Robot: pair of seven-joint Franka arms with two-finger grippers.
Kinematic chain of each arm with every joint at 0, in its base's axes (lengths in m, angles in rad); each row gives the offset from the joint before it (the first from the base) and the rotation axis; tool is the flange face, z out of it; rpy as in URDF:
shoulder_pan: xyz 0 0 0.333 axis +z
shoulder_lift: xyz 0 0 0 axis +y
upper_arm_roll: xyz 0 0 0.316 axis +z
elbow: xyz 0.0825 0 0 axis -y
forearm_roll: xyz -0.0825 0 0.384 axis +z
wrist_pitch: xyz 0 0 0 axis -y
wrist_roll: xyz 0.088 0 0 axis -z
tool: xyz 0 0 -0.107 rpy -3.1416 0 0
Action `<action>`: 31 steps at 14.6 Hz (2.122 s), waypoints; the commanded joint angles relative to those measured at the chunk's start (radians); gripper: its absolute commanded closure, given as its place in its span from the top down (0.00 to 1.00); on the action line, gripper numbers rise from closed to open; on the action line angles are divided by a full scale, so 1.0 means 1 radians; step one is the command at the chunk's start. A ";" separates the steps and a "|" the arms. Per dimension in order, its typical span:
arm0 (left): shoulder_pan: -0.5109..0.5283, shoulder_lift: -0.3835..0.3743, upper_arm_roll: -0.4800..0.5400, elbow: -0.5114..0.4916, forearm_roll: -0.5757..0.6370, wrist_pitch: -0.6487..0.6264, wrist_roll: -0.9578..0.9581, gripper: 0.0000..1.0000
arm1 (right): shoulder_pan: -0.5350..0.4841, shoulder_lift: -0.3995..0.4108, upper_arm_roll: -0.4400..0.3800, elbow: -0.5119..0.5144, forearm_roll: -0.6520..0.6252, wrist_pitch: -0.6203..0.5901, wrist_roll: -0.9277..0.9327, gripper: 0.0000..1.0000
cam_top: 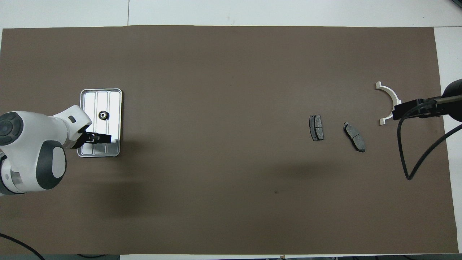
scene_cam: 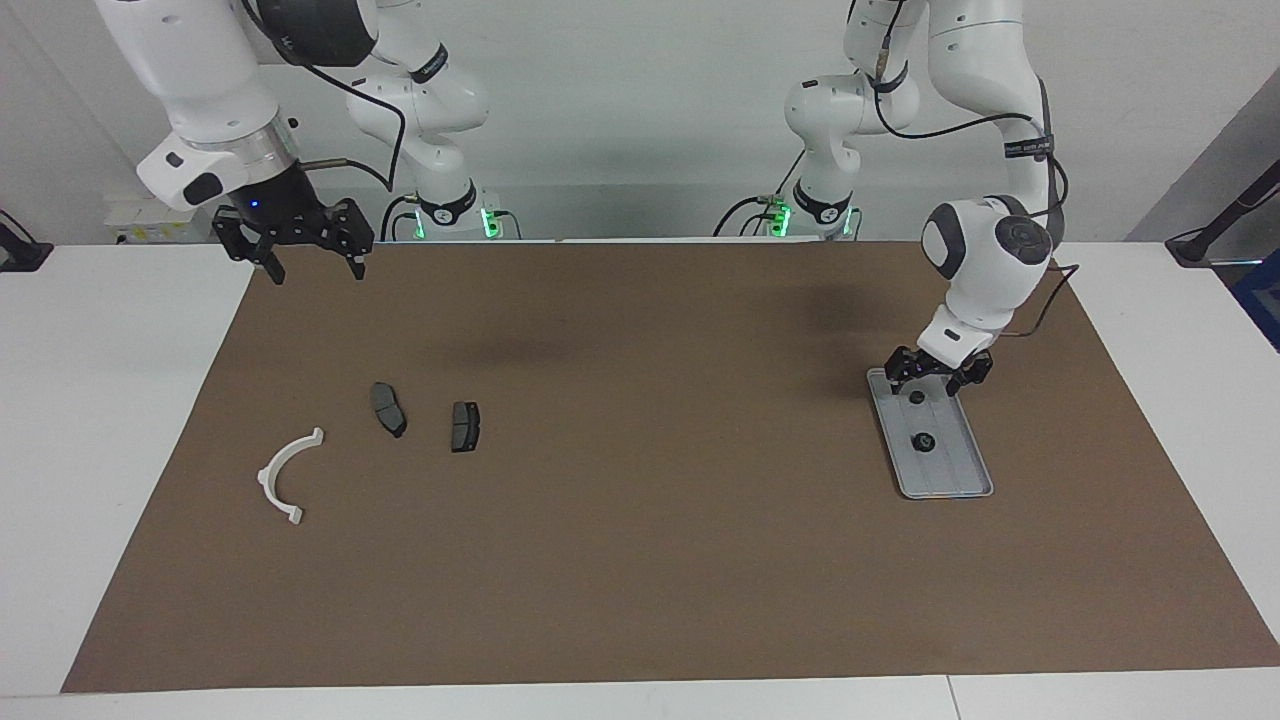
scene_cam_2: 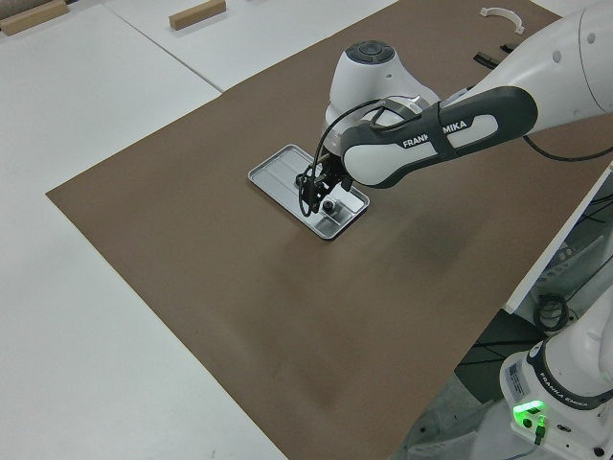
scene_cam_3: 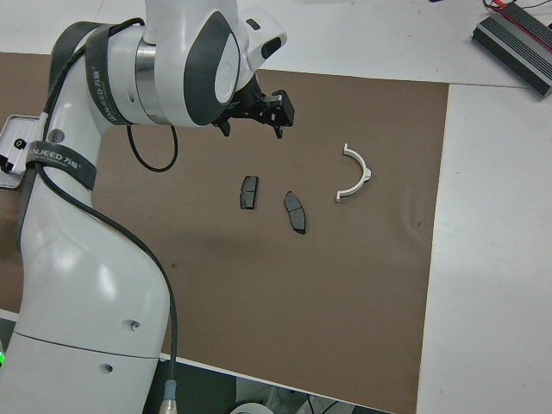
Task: Place bearing gear from tray to pile
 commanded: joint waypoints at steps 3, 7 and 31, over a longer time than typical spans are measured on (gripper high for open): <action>-0.016 0.000 0.012 -0.019 -0.005 0.025 -0.001 0.98 | 0.005 -0.049 0.002 -0.169 0.008 0.157 0.004 1.00; -0.016 0.000 0.012 -0.030 -0.005 0.029 -0.009 0.98 | 0.005 -0.029 0.002 -0.247 0.008 0.276 0.030 1.00; -0.034 0.028 0.013 -0.033 -0.005 0.076 -0.024 0.23 | 0.048 0.101 0.002 -0.317 0.008 0.523 0.190 1.00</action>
